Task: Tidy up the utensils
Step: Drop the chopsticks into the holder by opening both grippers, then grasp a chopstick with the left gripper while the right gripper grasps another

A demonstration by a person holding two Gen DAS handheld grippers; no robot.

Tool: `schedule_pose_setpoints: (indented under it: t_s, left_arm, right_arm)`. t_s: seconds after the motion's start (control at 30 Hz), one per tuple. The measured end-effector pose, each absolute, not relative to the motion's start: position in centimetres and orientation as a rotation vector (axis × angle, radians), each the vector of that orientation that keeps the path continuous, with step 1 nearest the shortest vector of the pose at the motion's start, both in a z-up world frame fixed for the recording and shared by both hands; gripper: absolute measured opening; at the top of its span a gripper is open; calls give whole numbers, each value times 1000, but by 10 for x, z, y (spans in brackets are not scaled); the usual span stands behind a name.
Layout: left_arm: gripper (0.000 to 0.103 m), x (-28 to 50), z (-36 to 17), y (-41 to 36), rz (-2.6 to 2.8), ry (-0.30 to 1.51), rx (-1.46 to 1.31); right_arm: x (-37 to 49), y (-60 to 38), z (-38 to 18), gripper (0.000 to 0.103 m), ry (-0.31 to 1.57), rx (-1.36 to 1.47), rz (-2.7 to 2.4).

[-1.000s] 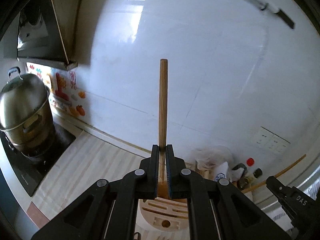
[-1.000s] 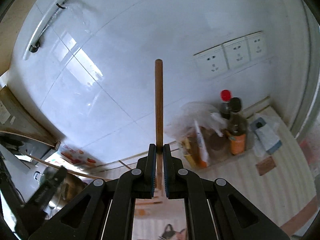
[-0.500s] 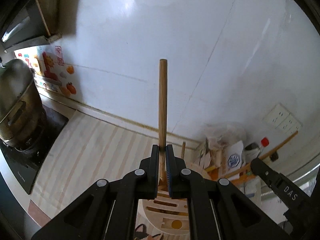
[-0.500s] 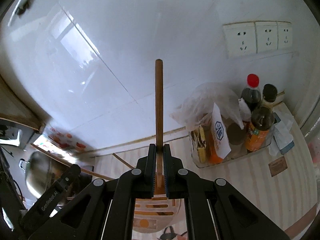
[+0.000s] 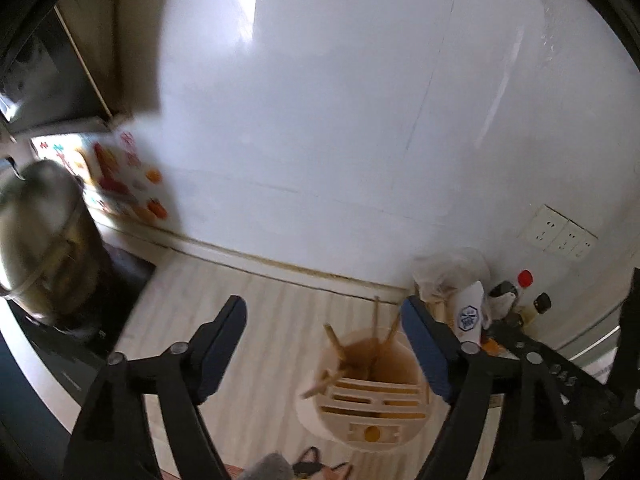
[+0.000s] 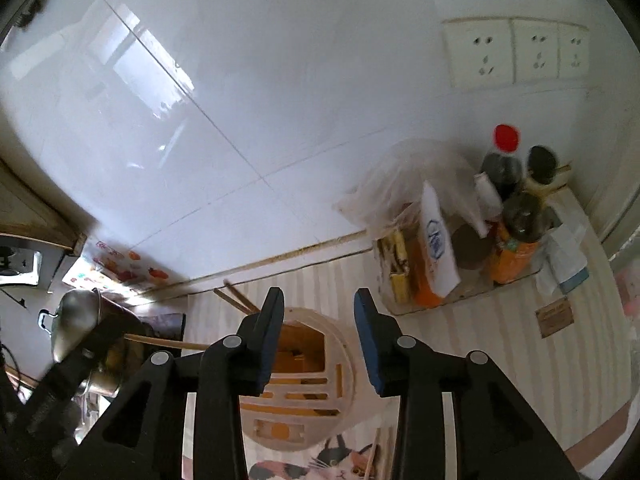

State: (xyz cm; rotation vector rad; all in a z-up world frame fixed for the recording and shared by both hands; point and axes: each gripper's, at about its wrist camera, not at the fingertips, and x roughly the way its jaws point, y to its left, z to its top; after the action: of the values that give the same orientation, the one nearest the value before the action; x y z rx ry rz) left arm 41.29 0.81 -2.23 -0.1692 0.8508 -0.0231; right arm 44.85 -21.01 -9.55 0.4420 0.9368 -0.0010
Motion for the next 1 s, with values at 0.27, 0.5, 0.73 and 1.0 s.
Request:
schedule_pose_setpoints:
  t_s: [0.27, 0.5, 0.73, 1.0]
  left_arm:
    - [103, 372, -28, 31, 65, 828, -98]
    - [103, 328, -95, 33, 136, 905, 19]
    - [101, 307, -208, 16, 53, 1152, 88]
    - [62, 295, -313, -30, -130, 1452, 128]
  right_arm:
    - [404, -224, -88, 63, 930, 404, -48]
    - [360, -228, -132, 76, 972, 324, -99]
    - [326, -241, -223, 76, 1168, 311, -158]
    - [293, -251, -303, 36, 1351, 385, -160]
